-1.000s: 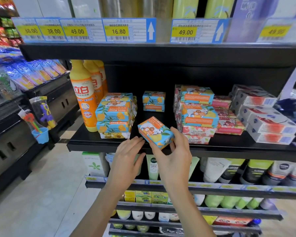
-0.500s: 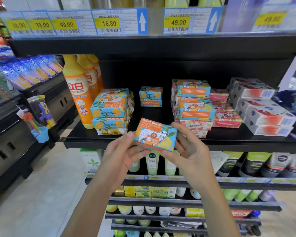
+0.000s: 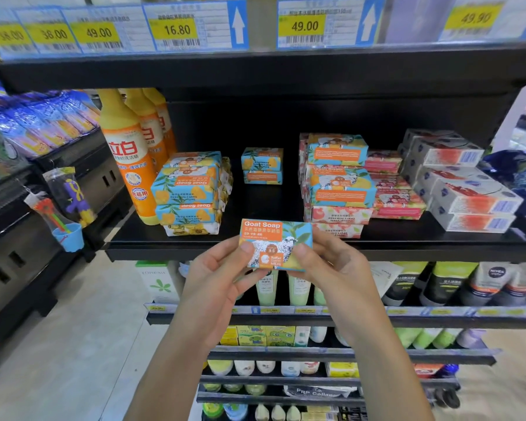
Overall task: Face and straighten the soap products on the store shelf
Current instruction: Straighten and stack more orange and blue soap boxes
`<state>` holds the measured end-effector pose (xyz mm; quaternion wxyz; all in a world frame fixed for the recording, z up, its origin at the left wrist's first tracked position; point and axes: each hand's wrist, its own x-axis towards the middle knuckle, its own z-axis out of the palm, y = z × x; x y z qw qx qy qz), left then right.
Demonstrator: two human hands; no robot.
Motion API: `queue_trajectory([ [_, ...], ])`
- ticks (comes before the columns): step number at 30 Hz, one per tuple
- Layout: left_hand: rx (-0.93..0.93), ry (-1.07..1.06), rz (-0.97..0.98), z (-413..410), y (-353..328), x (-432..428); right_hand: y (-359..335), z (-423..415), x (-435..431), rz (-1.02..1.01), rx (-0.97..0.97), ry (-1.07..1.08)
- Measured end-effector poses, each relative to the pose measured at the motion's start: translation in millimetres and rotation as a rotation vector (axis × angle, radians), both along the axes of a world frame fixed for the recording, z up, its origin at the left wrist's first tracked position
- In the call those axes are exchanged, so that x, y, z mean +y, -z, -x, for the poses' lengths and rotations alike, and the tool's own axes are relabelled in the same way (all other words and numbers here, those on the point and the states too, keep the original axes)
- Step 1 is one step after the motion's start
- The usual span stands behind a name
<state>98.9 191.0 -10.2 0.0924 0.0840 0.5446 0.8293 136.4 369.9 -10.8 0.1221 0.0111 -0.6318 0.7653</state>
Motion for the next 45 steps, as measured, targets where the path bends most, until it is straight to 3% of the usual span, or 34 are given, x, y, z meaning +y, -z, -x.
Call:
queue_trajectory([
  [7, -0.007, 0.005, 0.005, -2.7, 1.2, 0.5, 4.2, 1.5, 2.7, 0.003, -0.041, 0.015],
  [30, -0.036, 0.098, 0.108, -5.4, -1.4, 5.9, 16.5, 1.9, 22.2, -0.031, 0.077, -0.037],
  [45, 0.024, 0.073, 0.058, -7.3, 5.0, 5.3, 2.7, -3.6, 14.3, 0.002, -0.130, -0.034],
])
